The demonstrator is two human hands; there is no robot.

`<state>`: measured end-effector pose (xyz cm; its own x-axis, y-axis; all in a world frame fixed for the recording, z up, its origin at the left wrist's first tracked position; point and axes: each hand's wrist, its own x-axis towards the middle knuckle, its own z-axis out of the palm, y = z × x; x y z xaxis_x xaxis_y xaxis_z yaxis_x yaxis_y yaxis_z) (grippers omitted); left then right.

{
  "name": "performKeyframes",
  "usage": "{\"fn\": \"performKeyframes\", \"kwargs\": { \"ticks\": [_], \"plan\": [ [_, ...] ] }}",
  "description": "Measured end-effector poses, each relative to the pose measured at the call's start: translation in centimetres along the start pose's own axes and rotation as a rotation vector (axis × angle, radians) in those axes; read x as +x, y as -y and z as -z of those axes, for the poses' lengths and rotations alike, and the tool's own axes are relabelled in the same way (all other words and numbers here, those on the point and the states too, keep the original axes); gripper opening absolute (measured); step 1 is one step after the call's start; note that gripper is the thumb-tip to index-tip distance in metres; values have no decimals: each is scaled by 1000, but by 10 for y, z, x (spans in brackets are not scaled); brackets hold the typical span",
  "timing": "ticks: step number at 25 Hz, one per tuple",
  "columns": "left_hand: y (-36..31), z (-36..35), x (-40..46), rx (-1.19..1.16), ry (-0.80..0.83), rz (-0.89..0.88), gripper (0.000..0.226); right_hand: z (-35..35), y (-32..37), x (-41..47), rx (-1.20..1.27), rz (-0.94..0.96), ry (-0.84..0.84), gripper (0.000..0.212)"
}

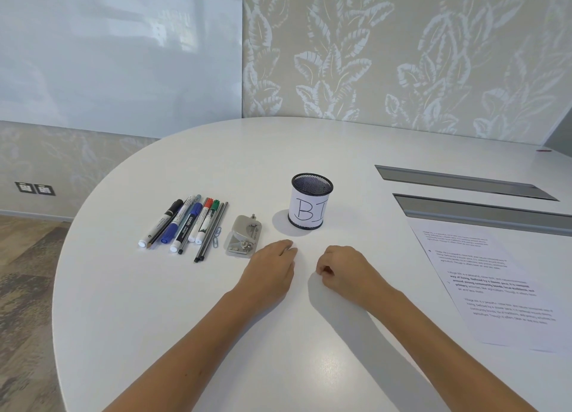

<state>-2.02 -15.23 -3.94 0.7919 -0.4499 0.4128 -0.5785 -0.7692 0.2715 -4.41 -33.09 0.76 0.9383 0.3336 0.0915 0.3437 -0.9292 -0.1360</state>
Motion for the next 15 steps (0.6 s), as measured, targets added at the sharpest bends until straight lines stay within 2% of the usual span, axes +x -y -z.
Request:
{"fn": "performKeyframes", "kwargs": {
  "ticks": [3,7,9,12,15],
  "plan": [
    [0,-1,-1,13,13,2,40,7,-12,-1,366,-265,-90,19],
    [0,-1,-1,2,1,13,39,18,-37,1,1398,-681,-71,10],
    [0,-2,-1,4,-7,8,38,26,-45,6,1697,-783,-81,10],
    [-1,-1,0,10,-1,12,39,47,-49,22,1891,-761,-63,12],
    [-1,-1,0,2,2,14,40,78,-43,53,1871,-645,-123,11]
  ]
}}
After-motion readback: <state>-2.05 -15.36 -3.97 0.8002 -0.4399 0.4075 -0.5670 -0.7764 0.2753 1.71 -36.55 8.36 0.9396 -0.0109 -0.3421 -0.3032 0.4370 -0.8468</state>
